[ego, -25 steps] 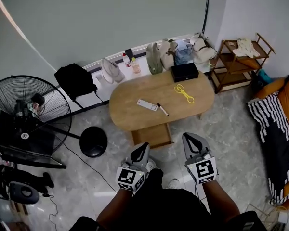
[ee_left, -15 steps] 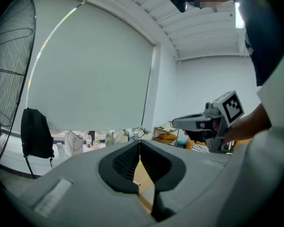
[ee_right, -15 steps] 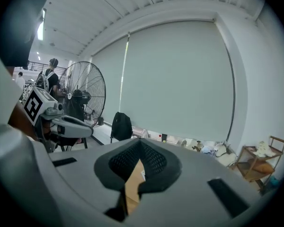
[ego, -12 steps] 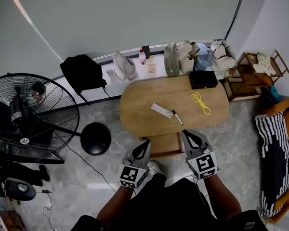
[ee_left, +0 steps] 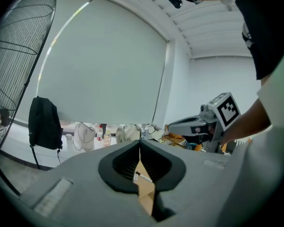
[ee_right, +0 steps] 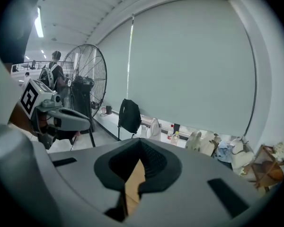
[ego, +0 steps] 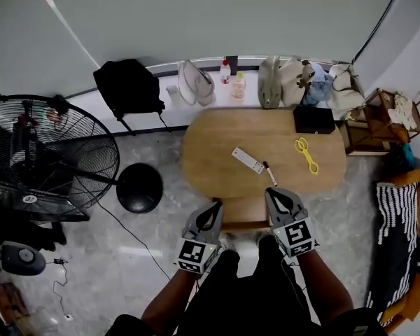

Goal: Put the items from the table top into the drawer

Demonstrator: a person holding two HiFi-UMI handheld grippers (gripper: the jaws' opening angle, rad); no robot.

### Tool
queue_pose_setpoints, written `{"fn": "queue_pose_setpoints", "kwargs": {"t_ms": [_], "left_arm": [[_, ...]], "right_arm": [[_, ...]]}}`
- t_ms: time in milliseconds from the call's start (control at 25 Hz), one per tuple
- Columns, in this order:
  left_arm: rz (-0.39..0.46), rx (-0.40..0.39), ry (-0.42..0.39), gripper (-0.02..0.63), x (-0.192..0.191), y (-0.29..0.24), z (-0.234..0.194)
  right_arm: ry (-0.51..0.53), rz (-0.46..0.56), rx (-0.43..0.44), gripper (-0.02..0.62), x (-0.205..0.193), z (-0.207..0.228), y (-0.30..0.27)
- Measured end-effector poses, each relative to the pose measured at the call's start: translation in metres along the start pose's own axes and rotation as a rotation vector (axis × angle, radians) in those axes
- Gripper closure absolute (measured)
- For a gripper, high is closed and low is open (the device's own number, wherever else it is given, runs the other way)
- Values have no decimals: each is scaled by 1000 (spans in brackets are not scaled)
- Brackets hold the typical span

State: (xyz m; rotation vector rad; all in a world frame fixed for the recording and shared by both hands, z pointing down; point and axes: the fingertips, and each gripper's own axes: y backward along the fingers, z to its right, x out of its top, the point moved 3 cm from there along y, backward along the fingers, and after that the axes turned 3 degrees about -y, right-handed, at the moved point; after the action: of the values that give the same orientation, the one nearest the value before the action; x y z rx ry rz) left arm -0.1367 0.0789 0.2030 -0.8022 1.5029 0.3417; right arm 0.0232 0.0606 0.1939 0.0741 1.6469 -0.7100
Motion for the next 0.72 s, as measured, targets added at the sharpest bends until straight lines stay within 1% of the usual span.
{"fn": "queue_pose_setpoints", "kwargs": {"t_ms": [200,280,480,560,720], "left_arm": [[-40,59,19,588,-27,-22,-13],[-62,86,39,588,-44,-33,-17],[-70,159,64,588,-87,-67,-34],[-80,180,76,588,-108,-78,-40],[-98,213,106,588,-145,-94,-52]], "right_arm": [[36,-67,84,598,-30,20,-41],[54,-90,111,598,-47,29,-58],[59,-147,156,595,-96,50,-106],[57,-172,165,557,-116,55,-123],[62,-224,167,435,-159,68,-163]]}}
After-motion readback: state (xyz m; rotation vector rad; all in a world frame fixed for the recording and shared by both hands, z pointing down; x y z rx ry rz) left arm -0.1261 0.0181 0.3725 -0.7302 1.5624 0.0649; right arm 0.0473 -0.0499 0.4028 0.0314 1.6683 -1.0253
